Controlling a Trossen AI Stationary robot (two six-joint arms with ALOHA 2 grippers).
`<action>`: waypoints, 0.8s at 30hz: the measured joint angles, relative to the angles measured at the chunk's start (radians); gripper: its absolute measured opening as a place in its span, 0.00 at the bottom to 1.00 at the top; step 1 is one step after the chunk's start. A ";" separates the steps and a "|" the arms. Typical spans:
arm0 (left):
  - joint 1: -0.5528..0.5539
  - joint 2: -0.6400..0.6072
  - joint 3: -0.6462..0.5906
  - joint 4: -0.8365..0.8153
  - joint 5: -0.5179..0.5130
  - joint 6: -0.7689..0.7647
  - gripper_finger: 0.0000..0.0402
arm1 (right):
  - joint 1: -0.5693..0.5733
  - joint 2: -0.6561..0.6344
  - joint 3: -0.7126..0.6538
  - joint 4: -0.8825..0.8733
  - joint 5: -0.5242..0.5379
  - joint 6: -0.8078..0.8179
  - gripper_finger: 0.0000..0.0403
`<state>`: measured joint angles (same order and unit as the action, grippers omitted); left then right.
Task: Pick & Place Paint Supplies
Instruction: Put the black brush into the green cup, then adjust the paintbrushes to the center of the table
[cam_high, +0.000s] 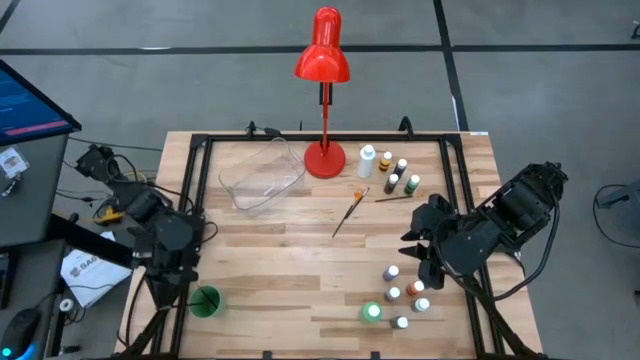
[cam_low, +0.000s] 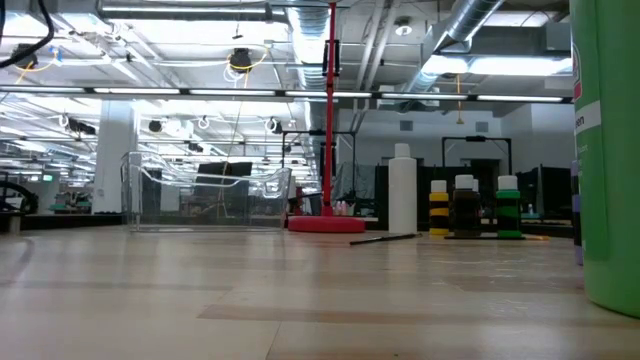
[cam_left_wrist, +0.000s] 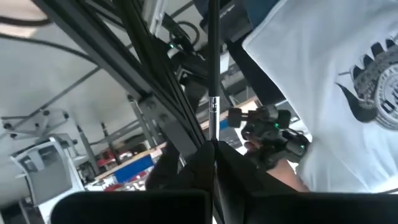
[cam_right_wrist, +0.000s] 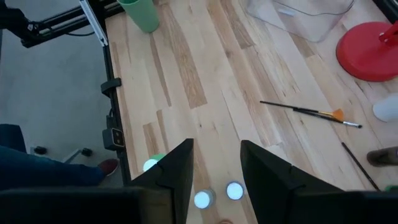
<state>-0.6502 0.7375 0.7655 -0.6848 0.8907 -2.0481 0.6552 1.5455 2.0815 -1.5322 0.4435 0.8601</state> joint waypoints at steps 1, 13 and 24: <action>0.000 0.003 -0.005 0.001 0.000 0.008 0.00 | 0.000 0.000 0.000 0.000 0.000 -0.004 0.32; 0.001 0.012 -0.009 0.006 -0.005 0.036 0.14 | 0.000 0.000 0.000 0.000 0.000 -0.006 0.32; 0.065 0.010 -0.009 0.182 -0.241 0.062 0.30 | -0.016 0.000 0.000 0.000 0.003 -0.013 0.32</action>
<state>-0.5855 0.7471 0.7563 -0.5027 0.6496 -1.9862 0.6390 1.5459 2.0815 -1.5322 0.4462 0.8475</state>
